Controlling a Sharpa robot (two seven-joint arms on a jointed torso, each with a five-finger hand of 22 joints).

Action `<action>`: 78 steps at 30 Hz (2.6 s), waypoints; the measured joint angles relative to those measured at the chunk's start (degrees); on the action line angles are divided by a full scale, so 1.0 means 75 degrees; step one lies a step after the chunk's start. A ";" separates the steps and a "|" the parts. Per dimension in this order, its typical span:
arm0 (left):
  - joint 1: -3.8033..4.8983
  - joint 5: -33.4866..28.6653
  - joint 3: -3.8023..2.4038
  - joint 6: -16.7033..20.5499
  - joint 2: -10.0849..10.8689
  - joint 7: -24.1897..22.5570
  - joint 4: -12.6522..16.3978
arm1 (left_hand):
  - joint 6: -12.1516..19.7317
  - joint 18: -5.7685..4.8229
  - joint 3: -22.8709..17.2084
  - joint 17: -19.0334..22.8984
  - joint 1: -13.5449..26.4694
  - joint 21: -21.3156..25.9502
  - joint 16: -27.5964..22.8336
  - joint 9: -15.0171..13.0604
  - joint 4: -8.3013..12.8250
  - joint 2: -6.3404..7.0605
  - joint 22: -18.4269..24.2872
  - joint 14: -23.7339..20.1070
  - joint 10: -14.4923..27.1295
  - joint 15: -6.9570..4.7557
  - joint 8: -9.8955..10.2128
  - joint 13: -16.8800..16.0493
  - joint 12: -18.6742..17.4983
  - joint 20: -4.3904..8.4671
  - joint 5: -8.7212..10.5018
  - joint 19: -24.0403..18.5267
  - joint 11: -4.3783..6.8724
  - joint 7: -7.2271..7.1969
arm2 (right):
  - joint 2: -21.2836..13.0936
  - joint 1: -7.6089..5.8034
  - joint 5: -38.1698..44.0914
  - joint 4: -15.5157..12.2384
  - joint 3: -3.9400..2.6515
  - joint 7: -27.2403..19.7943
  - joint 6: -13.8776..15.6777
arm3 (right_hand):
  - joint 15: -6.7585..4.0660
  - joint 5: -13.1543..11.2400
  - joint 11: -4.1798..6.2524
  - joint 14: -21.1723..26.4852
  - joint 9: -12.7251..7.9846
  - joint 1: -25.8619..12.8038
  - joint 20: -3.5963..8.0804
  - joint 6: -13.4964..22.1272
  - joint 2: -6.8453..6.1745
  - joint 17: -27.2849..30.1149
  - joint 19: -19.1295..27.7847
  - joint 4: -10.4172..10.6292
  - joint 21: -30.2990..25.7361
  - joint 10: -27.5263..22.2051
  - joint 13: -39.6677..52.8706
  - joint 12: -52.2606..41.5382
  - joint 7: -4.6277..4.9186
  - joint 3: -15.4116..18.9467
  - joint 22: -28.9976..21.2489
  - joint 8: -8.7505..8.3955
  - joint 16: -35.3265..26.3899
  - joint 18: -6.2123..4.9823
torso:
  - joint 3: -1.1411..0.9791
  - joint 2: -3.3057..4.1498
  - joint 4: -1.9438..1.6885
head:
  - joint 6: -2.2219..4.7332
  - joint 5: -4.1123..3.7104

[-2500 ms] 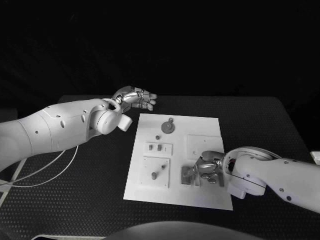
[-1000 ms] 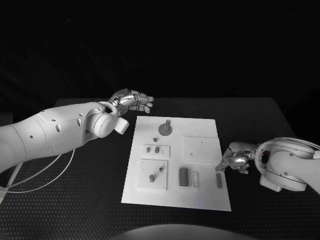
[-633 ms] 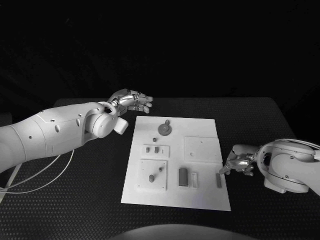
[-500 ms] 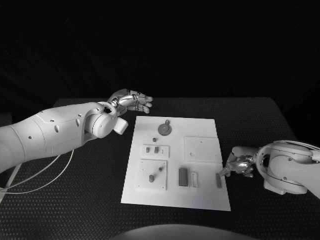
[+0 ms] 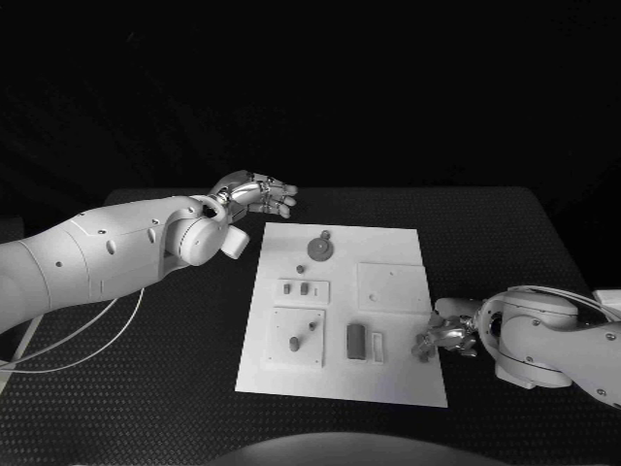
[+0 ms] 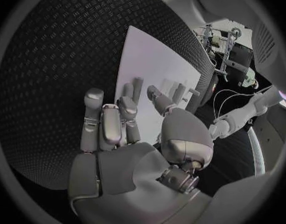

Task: Assemble the parts on the task board

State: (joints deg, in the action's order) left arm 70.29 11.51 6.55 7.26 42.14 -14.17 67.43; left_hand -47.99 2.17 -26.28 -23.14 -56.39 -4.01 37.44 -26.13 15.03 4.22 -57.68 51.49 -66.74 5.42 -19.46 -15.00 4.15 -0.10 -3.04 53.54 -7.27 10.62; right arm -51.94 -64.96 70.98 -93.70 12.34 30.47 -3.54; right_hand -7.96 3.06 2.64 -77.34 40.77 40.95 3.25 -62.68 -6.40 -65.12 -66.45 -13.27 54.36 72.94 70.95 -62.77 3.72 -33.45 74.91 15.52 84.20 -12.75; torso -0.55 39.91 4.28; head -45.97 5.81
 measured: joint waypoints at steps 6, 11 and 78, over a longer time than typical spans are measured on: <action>0.0000 0.0000 0.0000 -0.0012 0.0000 0.0002 -0.0002 | 0.0000 0.0000 0.0000 -0.0008 0.0000 0.0000 0.0000 0.0002 0.0000 0.0000 0.0000 0.0000 0.0000 0.0000 0.0000 0.0000 0.0000 0.0000 0.0000 0.0000 0.0000 0.0000 | 0.0108 0.0036 0.0131 0.0085 -0.0019 0.0006 0.0000 | 0.0010 0.0000 -0.0024 -0.0013 -0.0015 0.0001 -0.0006 -0.0071 -0.0001 0.0000 -0.0006 0.0024 0.0000 0.0027 0.0005 0.0000 -0.0004 -0.0024 0.0000 -0.0006 0.0000 -0.0003 | -0.0001 -0.0001 0.0002 | -0.0007 0.0010; 0.0000 0.0000 0.0000 -0.0018 0.0000 0.0004 -0.0001 | 0.0000 0.0000 0.0000 -0.0007 0.0000 0.0000 0.0000 0.0002 0.0000 0.0000 0.0000 0.0000 0.0000 0.0000 0.0000 0.0000 0.0000 0.0000 0.0000 0.0000 0.0000 0.0000 | 0.0273 0.0074 0.0460 0.0174 -0.0038 0.0006 -0.0026 | 0.0003 0.0000 -0.0039 -0.0025 -0.0015 0.0065 -0.0012 -0.0059 0.0062 0.0010 -0.0012 -0.0040 0.0000 0.0070 0.0005 0.0000 -0.0034 -0.0089 0.0000 0.0032 0.0000 -0.0004 | 0.0000 -0.0001 0.0003 | -0.0015 0.0023; 0.0000 -0.0001 0.0001 -0.0035 -0.0004 0.0039 0.0004 | 0.0027 0.0000 0.0000 -0.0048 0.0031 0.0000 -0.0030 0.0015 0.0000 -0.0031 0.0011 0.0000 0.0000 0.0000 0.0000 0.0005 0.0000 0.0000 0.0000 0.0000 0.0000 -0.0027 | 0.0640 0.0114 -0.2557 0.0033 -0.0038 -0.0170 0.1470 | 0.0178 -0.0053 -0.0227 0.0180 -0.0403 0.1815 -0.0093 0.0444 0.0745 0.0189 0.0233 -0.0478 0.0150 -0.0267 -0.0107 0.0126 0.0208 -0.0835 0.0000 -0.0465 0.0000 -0.0001 | 0.0013 -0.0002 -0.0003 | -0.0037 0.0026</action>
State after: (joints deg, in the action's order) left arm 70.29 11.51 6.56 6.99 42.11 -13.88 67.45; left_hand -47.79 2.16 -26.28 -23.50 -56.16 -4.01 37.22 -26.02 15.04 3.99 -57.59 51.49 -66.74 5.42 -19.46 -14.96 4.15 -0.10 -3.04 53.54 -7.27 10.41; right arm -47.14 -64.10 51.80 -93.46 12.06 29.19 7.48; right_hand -6.63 2.66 0.94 -75.99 37.75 54.56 2.55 -59.35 -0.81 -63.71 -64.70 -16.85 55.49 70.94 70.14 -61.83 5.28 -39.72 74.91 12.03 84.20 -12.76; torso -0.45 39.90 4.26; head -46.25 6.00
